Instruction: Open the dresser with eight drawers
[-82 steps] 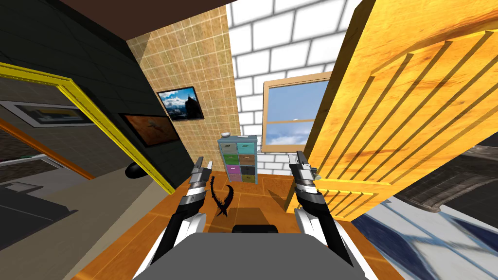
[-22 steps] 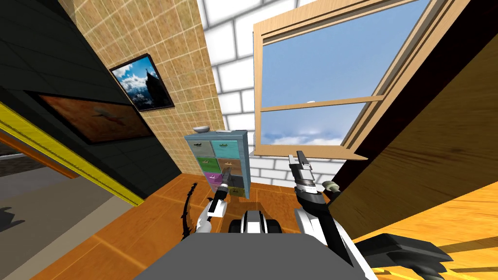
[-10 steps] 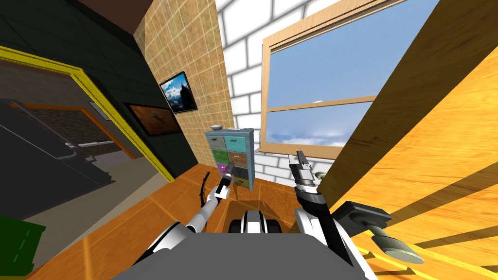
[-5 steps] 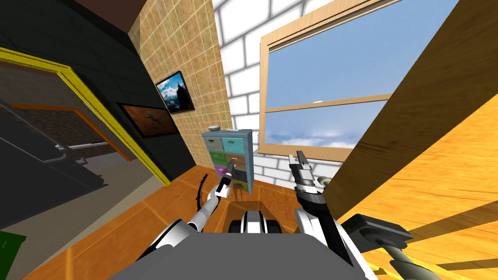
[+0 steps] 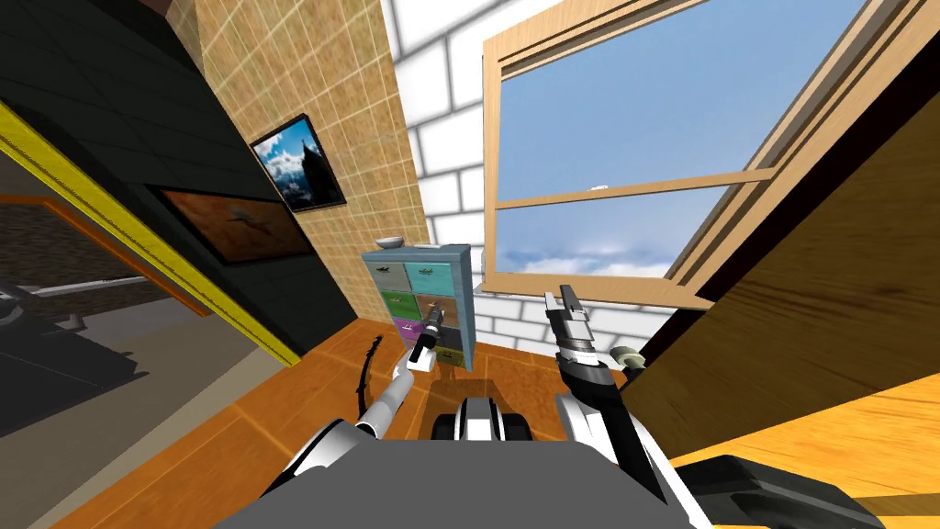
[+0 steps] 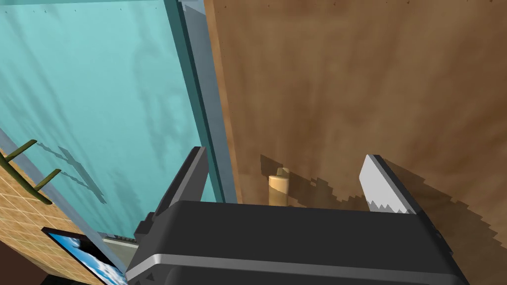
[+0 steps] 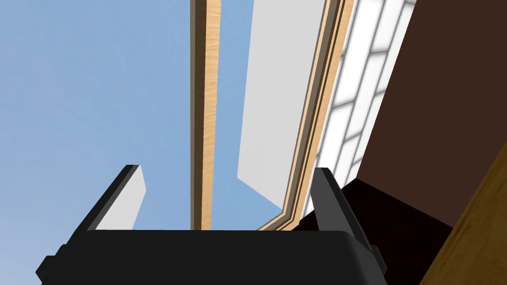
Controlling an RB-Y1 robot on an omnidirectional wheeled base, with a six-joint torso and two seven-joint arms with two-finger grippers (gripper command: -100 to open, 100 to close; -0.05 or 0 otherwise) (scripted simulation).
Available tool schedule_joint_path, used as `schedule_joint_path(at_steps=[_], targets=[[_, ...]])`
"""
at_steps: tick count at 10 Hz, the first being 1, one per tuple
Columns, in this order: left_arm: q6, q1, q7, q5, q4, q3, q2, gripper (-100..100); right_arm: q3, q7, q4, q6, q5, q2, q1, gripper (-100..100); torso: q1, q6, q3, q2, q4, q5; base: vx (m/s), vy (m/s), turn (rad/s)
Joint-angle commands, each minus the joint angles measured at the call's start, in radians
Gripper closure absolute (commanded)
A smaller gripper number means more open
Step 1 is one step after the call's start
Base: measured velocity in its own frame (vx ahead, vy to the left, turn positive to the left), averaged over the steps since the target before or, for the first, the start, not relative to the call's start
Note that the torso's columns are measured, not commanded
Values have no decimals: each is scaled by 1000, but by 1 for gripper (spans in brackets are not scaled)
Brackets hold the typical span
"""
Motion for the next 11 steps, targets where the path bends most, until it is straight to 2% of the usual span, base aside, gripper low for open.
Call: schedule_joint_path(at_steps=[1, 6, 7, 8, 11], targets=[[33, 26, -26, -34, -47, 64, -34, -100, 0, 0, 0, 0, 0, 0, 0, 0, -2, 0, -2, -3, -1, 0, -8, 68, -167], [90, 76, -71, -97, -138, 179, -96, -100, 0, 0, 0, 0, 0, 0, 0, 0, -4, 0, -3, -5, -1, -1, 0, 56, -145], [82, 73, -63, -89, -130, 164, -88, -100, 0, 0, 0, 0, 0, 0, 0, 0, -4, 0, -3, -5, -1, -1, 0, 24, -33], [67, 56, -53, -72, -102, 133, -71, 100, 0, 0, 0, 0, 0, 0, 0, 0, -5, 0, -3, -5, -1, -1, -3, -31, 220], [33, 26, -26, -34, -47, 64, -34, 100, 0, 0, 0, 0, 0, 0, 0, 0, -9, 0, -3, -4, 0, -4, 6, -66, 177]])
